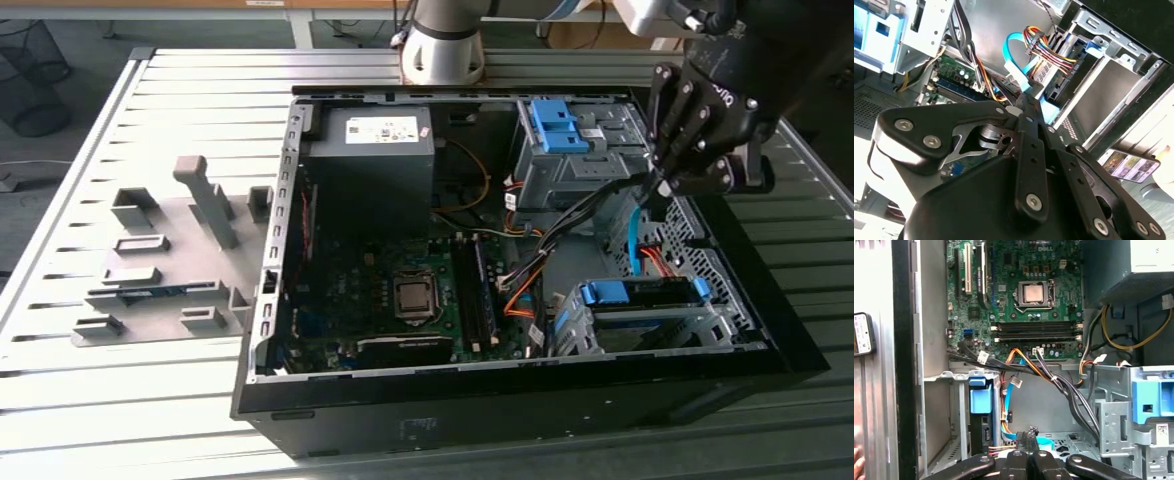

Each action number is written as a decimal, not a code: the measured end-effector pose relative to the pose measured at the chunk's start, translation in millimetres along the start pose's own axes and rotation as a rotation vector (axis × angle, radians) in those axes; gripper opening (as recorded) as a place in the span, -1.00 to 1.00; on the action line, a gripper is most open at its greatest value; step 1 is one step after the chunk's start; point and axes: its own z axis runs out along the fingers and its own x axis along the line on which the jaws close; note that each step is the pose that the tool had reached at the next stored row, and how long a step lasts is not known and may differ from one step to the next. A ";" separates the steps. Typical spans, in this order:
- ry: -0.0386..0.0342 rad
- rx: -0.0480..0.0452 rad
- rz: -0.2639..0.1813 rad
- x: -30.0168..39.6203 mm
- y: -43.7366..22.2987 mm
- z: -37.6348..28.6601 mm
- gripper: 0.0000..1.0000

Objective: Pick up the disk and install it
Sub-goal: 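Insert the second disk wire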

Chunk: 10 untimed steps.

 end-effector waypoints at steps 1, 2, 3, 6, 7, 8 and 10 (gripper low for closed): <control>0.0004 0.0000 0.003 -1.3 -0.1 0.0 -0.77; 0.0012 0.0001 0.004 -2.6 -0.4 0.0 -0.77; 0.0038 0.0003 0.006 -3.8 -0.6 0.0 -0.65; 0.0274 0.0018 0.009 -6.6 -1.3 0.2 -0.65; 0.0403 0.0026 0.010 -7.3 -1.3 0.3 -0.65; 0.0519 0.0034 0.010 -8.0 -1.3 0.4 -0.65; 0.0669 0.0043 0.011 -9.7 -1.3 0.5 -0.62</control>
